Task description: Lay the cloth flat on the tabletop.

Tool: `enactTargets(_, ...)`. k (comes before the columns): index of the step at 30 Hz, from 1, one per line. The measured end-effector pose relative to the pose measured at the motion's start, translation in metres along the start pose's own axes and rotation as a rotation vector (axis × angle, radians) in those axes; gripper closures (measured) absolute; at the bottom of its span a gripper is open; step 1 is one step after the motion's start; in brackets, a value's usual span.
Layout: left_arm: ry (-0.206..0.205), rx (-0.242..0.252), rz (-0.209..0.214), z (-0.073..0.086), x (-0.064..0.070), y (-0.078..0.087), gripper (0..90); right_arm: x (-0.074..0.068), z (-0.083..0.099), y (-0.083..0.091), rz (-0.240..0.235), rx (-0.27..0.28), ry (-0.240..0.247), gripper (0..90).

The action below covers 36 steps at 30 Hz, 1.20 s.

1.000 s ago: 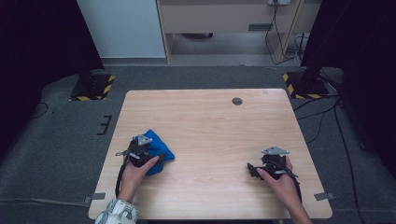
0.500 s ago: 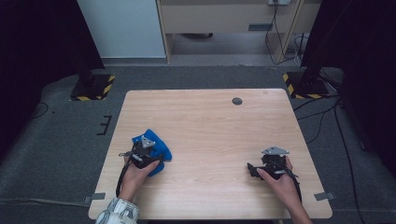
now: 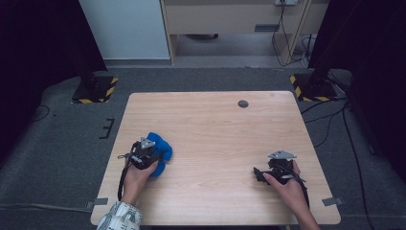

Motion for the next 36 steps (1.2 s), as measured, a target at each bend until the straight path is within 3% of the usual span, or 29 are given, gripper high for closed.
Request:
enactTargets(6,-0.027,0.039,0.012,-0.011,0.005,0.004,70.0,0.000,0.000,0.000,-0.001,0.000,0.000,0.5)
enactTargets(9,-0.027,0.086,0.027,-0.024,0.010,0.009,70.1,0.000,0.000,0.000,0.000,0.000,0.000,0.5)
enactTargets(13,-0.053,0.095,0.032,-0.032,0.016,0.010,70.2,0.000,0.000,0.000,0.000,0.000,0.000,0.5)
enactTargets(25,-0.147,0.109,0.089,-0.073,0.055,0.005,70.5,0.000,0.000,0.000,0.000,0.000,0.000,0.5)
enactTargets(30,-0.192,0.111,0.121,-0.094,0.078,0.000,70.7,0.000,0.000,0.000,0.000,0.000,0.000,0.5)
enactTargets(36,-0.216,0.113,0.156,-0.107,0.100,-0.010,70.7,0.000,0.000,0.000,0.000,0.000,0.001,0.5)
Point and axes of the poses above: each handheld gripper's, and its own axes: y roughly backward along the jaws, z roughly out of its underside, x roughly to its right, the point moved 8 cm from there along -y, roughly forward along the jaws, and after that the axes turned 6 degrees about z, right-handed, at the moved point
